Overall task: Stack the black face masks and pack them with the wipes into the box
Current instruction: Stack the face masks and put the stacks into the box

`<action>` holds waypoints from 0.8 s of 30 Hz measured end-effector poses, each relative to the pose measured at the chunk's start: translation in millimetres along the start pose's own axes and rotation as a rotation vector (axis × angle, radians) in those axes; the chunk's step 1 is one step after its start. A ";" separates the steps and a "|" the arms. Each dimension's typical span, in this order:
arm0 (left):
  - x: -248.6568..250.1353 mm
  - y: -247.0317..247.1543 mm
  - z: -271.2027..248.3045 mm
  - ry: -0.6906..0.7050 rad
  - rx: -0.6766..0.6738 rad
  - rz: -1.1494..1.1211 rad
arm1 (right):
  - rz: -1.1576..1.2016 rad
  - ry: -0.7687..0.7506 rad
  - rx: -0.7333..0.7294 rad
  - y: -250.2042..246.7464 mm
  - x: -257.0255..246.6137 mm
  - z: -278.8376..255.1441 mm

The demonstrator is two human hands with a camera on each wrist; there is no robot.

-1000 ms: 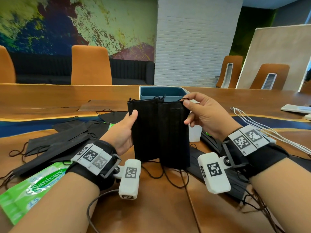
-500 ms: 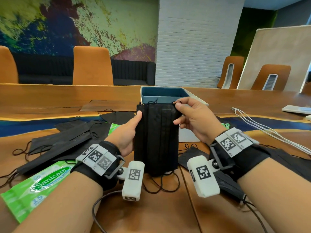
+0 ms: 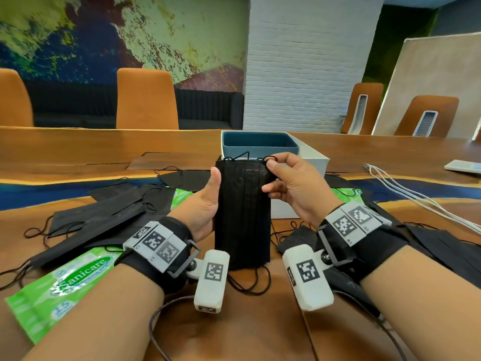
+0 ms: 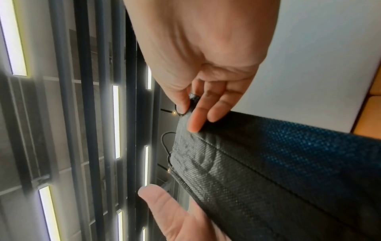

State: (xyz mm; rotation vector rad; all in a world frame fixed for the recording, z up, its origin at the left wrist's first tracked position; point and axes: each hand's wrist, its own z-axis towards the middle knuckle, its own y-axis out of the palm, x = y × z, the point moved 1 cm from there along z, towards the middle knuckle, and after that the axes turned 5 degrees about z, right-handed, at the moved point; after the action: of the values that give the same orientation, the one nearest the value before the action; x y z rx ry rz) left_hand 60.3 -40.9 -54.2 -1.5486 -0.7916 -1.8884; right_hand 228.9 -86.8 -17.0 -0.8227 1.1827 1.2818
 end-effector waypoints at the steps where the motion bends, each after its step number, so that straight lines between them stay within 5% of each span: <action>1: -1.0 0.2 -1.1 0.016 -0.049 -0.008 | -0.003 0.002 0.004 1.0 2.2 -0.3; 6: -3.3 2.4 0.5 0.026 -0.093 0.062 | -0.039 -0.026 -0.030 3.7 8.8 -3.3; 15: 6.1 -1.6 0.0 0.000 0.151 0.021 | -0.177 -0.210 0.048 -12.4 12.3 -4.8; 24: 2.9 4.6 -2.0 -0.007 0.080 0.014 | -0.201 0.011 -0.072 -9.2 52.1 -2.6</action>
State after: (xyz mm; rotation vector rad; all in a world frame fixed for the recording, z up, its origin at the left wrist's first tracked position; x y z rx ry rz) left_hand 61.8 -45.6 -51.2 -1.5084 -0.8467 -1.8195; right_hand 231.9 -76.6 -68.8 -0.9770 1.0391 1.1607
